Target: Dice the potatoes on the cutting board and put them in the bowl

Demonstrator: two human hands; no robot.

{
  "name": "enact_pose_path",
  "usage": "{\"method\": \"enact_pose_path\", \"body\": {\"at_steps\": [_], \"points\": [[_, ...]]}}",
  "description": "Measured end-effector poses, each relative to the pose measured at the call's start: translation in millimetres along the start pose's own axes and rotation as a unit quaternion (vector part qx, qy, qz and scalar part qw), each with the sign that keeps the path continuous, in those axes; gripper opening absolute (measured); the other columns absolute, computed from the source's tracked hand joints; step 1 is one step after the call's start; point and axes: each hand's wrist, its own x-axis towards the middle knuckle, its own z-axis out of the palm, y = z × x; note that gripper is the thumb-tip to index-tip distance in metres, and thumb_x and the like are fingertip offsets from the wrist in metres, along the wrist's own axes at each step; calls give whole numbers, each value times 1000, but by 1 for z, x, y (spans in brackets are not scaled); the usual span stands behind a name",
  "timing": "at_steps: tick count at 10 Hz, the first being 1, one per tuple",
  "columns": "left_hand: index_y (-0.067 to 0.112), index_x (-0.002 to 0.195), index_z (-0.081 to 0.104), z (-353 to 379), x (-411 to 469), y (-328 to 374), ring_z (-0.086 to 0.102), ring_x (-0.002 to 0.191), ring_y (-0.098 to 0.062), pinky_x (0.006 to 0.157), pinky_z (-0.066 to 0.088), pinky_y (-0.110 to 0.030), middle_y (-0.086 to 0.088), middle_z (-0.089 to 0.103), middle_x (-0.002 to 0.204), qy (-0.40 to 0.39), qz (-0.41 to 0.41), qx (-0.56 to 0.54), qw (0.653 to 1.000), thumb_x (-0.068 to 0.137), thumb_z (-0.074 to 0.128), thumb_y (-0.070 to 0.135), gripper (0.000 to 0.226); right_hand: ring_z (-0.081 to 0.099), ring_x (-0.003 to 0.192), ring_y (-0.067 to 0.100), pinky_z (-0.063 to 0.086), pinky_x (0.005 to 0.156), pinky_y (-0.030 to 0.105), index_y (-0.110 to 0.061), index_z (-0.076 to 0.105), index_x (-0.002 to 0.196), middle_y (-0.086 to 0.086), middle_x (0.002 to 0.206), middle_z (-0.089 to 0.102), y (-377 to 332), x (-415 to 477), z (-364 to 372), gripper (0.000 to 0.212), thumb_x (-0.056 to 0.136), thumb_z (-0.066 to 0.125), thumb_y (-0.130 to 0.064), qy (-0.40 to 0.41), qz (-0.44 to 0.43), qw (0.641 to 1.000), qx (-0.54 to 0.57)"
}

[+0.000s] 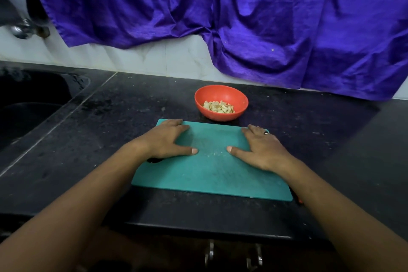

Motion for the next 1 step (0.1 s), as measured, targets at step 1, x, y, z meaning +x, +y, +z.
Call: {"method": "enact_pose_path", "body": {"at_steps": [1], "points": [[21,161,28,0,0,-1,15,156,-22,127,19,-43,-6,17,170,2,3,-8,1000,82,60,79,103,15,157,24,19,126,44,-22,21,162,6,171,14,-3,-1,-8,98,88,39,-83,-4,6,1000,10]]}}
